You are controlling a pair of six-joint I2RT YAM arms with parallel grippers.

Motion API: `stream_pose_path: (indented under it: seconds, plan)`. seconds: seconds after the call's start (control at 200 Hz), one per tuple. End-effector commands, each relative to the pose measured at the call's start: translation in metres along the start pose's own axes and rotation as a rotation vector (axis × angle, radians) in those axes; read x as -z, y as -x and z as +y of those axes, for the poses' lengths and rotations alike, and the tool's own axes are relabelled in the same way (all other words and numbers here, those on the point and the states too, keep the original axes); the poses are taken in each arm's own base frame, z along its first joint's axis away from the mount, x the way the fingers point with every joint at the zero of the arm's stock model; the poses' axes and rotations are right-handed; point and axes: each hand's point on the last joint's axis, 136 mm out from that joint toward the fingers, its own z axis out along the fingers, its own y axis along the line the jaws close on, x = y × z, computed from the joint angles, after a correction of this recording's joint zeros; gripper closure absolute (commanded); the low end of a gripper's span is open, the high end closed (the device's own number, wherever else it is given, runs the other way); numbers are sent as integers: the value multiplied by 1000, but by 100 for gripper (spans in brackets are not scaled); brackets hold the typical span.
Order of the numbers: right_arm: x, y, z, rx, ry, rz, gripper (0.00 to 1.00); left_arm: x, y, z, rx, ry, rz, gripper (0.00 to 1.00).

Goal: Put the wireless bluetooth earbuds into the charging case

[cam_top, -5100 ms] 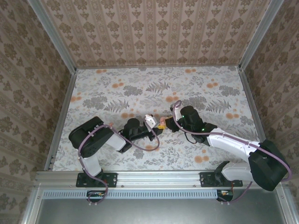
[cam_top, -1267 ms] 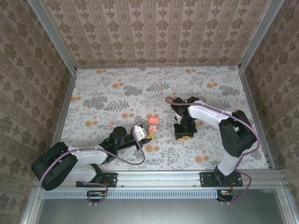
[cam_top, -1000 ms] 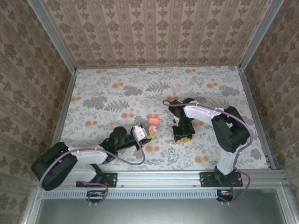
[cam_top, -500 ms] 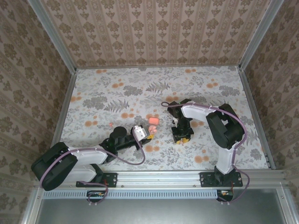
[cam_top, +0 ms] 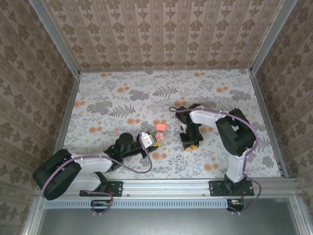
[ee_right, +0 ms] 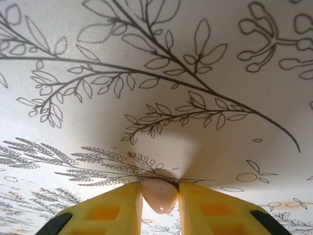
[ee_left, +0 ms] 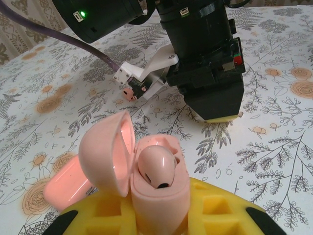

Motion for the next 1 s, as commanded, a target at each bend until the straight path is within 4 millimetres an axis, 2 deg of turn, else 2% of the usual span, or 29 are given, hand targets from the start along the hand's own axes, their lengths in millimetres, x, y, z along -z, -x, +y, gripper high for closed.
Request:
stream_pose_path:
  seconds: [0.0, 0.21, 0.59, 0.865, 0.905, 0.93, 0.995]
  plan:
    - [-6, 7, -2, 12, -34, -28, 76, -1, 13, 3, -28, 10, -31, 88]
    - [7, 10, -3, 17, -42, -96, 78, -4, 2, 2, -23, 10, -2, 88]
    - [45, 12, 0, 3, -16, -321, 78, -23, -11, -4, 14, -38, 2, 88]
    - [90, 29, 23, 8, 142, -661, 78, -39, -9, -7, 41, -63, -43, 88]
    - [91, 31, 26, 13, 161, -693, 78, -41, -8, -7, 42, -65, -47, 88]
    - [105, 32, 32, 24, 199, -757, 78, -42, -8, -7, 45, -66, -48, 88]
    - [114, 34, 37, 34, 245, -825, 78, -46, -6, -7, 47, -71, -54, 88]
